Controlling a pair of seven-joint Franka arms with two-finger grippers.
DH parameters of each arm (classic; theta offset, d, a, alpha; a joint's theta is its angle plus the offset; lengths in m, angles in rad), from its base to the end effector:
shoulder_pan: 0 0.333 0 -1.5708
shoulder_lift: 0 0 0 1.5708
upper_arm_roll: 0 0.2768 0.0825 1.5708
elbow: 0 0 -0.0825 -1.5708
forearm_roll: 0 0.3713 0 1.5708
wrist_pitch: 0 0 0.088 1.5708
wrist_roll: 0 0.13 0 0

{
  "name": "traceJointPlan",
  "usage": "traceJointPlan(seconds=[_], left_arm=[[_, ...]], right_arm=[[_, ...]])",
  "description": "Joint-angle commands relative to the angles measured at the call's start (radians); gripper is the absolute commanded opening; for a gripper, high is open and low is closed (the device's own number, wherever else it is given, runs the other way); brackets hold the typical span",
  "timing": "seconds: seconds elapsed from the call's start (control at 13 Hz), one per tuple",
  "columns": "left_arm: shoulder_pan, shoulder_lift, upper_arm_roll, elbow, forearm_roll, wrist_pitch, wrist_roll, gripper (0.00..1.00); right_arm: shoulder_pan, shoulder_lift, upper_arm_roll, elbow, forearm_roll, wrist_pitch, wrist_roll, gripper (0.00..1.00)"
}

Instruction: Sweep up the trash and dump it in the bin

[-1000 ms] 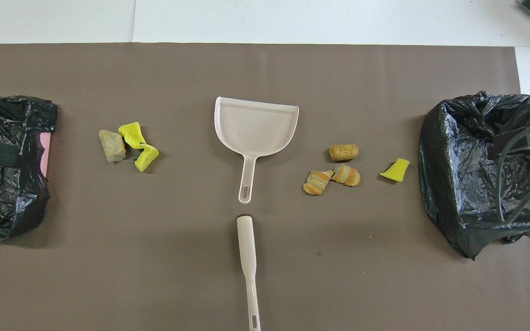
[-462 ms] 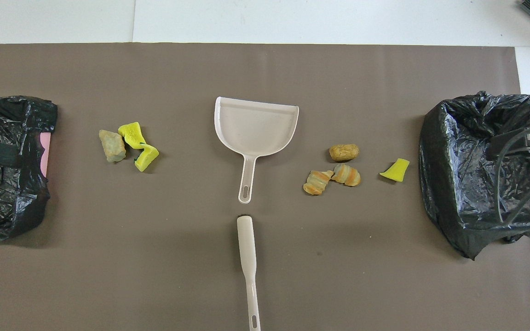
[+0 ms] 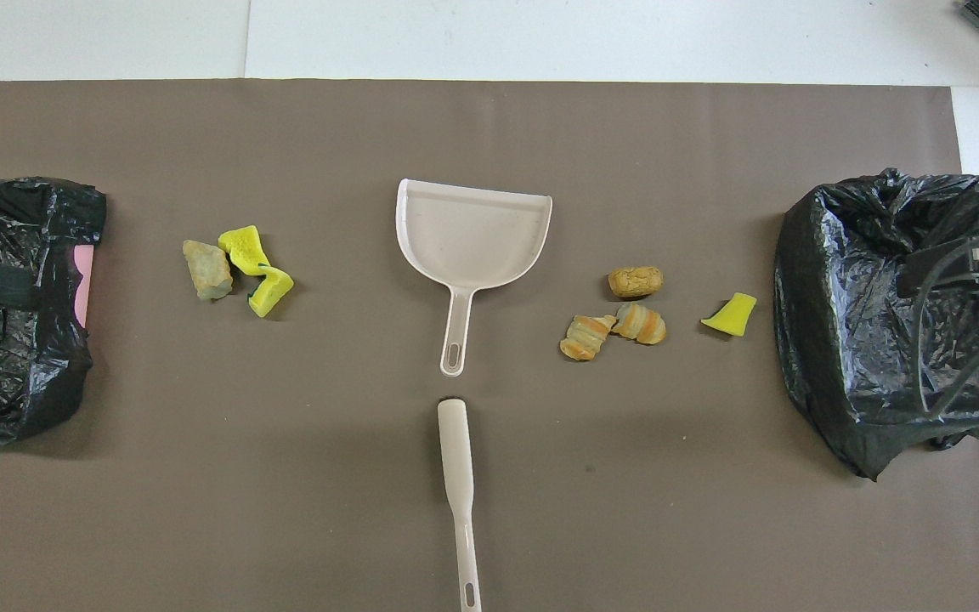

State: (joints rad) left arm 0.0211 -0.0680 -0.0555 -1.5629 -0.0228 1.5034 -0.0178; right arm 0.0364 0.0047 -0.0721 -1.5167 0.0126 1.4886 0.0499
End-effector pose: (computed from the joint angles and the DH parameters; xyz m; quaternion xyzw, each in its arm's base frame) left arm 0.5162 -0.0218 0.5959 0.9999 -0.0091 0.0039 0.0096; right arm 0.5340 -0.0173 0.5773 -0.9989 0.0424 0.0164 0.0060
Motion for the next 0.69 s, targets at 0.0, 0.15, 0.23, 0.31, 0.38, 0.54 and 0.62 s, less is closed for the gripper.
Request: traceJointPlan(seconds=[0.0, 0.15, 0.23, 0.31, 0.38, 0.54, 0.62], left_arm=[[0.01, -0.012, -0.006, -0.009, 0.001, 0.009, 0.002, 1.0], [0.01, -0.012, -0.006, -0.009, 0.003, 0.008, 0.002, 1.0], [0.01, -0.012, -0.004, -0.009, 0.001, 0.009, 0.002, 1.0], [0.01, -0.012, -0.006, -0.009, 0.001, 0.008, 0.002, 1.0], [0.01, -0.012, -0.006, -0.009, 0.001, 0.009, 0.002, 1.0], [0.01, -0.012, -0.006, -0.009, 0.001, 0.008, 0.002, 1.0], [0.01, -0.012, -0.004, -0.009, 0.001, 0.009, 0.002, 1.0]], right_arm=[[0.002, -0.028, 0.002, -0.031, 0.009, 0.007, 0.019, 1.0], [0.002, -0.028, 0.002, -0.031, 0.009, 0.007, 0.016, 1.0], [0.002, -0.029, 0.002, -0.036, 0.009, 0.007, 0.016, 1.0], [0.002, -0.034, 0.002, -0.042, 0.009, 0.007, 0.015, 1.0], [0.002, -0.035, 0.002, -0.043, 0.009, 0.009, 0.015, 1.0], [0.002, -0.035, 0.002, -0.043, 0.009, 0.009, 0.015, 1.0], [0.002, -0.035, 0.002, -0.043, 0.009, 0.009, 0.015, 1.0]])
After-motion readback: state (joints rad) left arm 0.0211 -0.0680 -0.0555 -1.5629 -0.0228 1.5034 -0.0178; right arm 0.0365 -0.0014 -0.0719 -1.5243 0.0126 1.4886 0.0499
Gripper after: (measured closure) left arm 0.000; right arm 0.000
